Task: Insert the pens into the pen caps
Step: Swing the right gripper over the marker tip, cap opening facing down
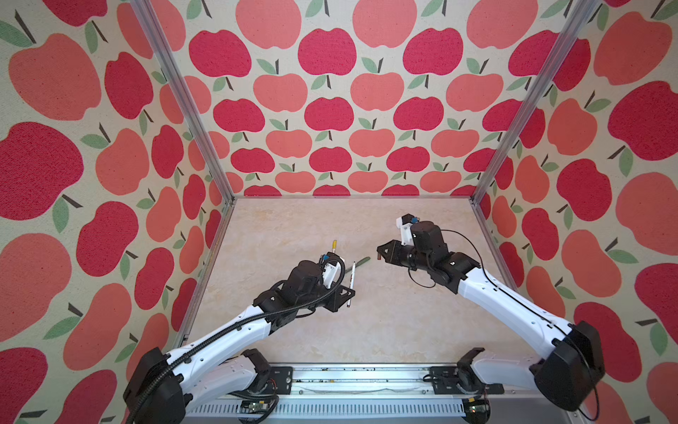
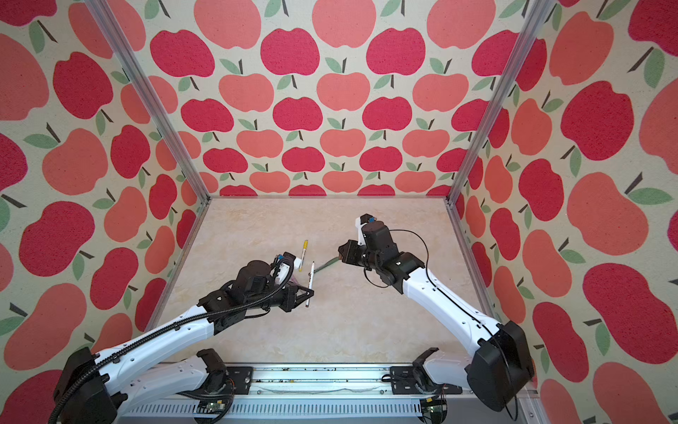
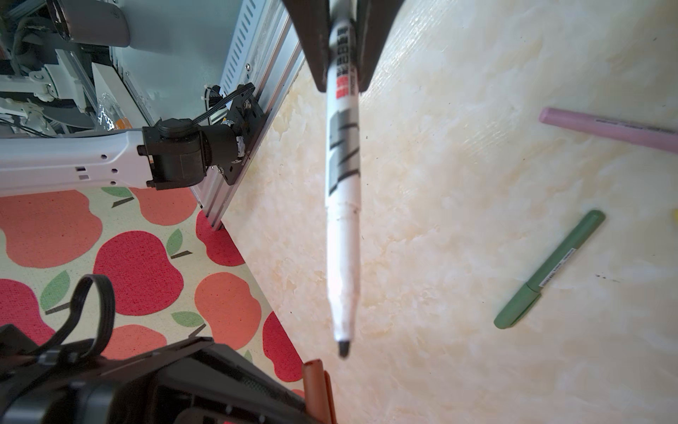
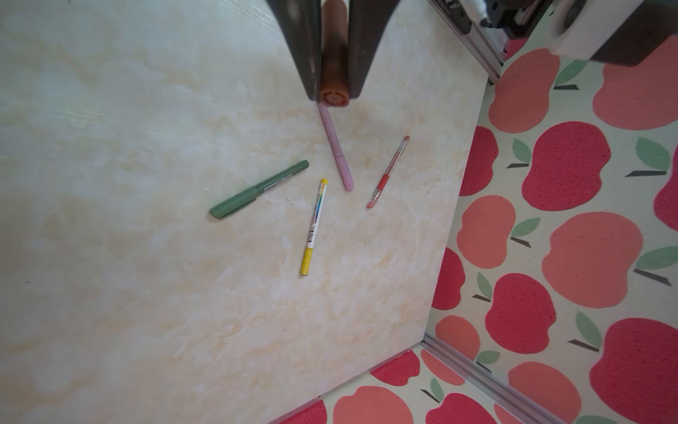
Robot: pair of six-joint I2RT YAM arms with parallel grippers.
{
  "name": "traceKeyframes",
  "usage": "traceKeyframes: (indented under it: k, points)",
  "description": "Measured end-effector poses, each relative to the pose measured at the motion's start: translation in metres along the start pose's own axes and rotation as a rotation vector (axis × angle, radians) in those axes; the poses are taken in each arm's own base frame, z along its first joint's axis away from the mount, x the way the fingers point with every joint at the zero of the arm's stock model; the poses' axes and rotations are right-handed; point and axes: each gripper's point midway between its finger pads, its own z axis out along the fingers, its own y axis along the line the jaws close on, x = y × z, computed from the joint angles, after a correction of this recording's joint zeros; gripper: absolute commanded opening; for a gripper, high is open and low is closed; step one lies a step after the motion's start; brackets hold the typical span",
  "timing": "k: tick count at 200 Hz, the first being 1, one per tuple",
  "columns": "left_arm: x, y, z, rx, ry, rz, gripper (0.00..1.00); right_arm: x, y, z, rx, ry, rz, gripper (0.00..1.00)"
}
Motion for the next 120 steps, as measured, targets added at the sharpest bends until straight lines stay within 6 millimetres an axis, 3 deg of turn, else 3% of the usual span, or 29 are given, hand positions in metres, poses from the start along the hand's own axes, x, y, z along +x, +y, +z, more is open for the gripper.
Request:
traceKeyframes:
  k: [50,120]
  points:
    - [-0.004,-0.015,0.003,0.081,-0.027,0.038,0.02,-0.006,0.048,-0.007,-0.243,0.001,-0.043,0.04]
    - [-0.005,-0.016,0.003,0.091,-0.042,0.046,0.02,-0.003,0.067,-0.011,-0.368,0.015,-0.045,0.04]
